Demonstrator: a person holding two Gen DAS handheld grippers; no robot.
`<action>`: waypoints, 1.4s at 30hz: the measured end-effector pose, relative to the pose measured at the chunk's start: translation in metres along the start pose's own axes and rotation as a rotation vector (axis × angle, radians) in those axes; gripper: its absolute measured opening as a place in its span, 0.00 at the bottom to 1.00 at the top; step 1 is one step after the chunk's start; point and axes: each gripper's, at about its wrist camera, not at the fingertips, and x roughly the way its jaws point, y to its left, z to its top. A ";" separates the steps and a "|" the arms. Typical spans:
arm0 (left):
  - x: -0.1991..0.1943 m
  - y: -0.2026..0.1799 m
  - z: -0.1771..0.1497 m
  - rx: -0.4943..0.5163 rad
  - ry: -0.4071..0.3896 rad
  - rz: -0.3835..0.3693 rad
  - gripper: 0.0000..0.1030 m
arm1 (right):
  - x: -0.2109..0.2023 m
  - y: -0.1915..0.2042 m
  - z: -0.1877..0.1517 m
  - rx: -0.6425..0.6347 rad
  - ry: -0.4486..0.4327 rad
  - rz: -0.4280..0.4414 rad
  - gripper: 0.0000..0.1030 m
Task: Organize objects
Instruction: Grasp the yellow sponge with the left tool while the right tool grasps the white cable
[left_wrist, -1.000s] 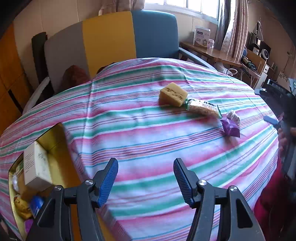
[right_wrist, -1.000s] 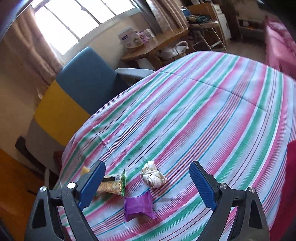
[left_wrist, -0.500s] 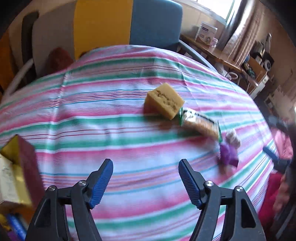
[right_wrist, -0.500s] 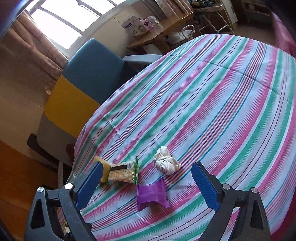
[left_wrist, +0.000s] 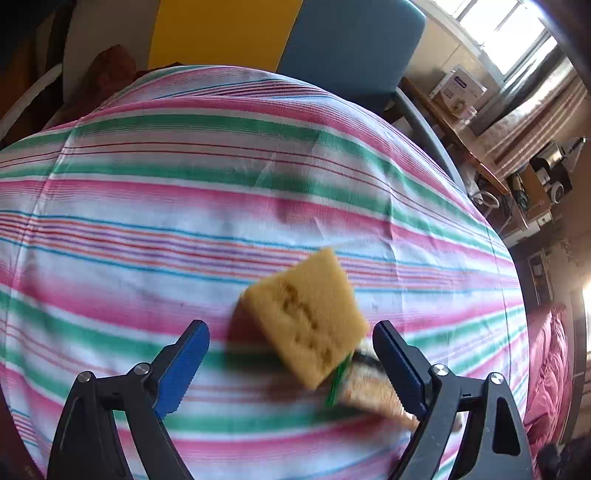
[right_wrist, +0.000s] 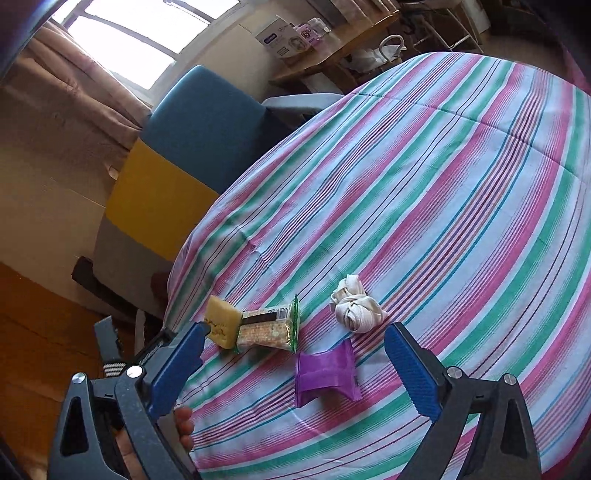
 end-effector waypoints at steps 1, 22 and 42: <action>0.004 -0.003 0.005 -0.002 -0.007 0.009 0.89 | 0.001 -0.001 0.000 0.005 0.001 -0.001 0.96; -0.064 0.016 -0.108 0.353 0.013 0.065 0.58 | 0.002 -0.012 0.009 0.033 -0.032 -0.079 0.94; -0.077 0.025 -0.213 0.442 -0.010 -0.014 0.57 | 0.030 -0.011 0.002 -0.078 0.041 -0.271 0.48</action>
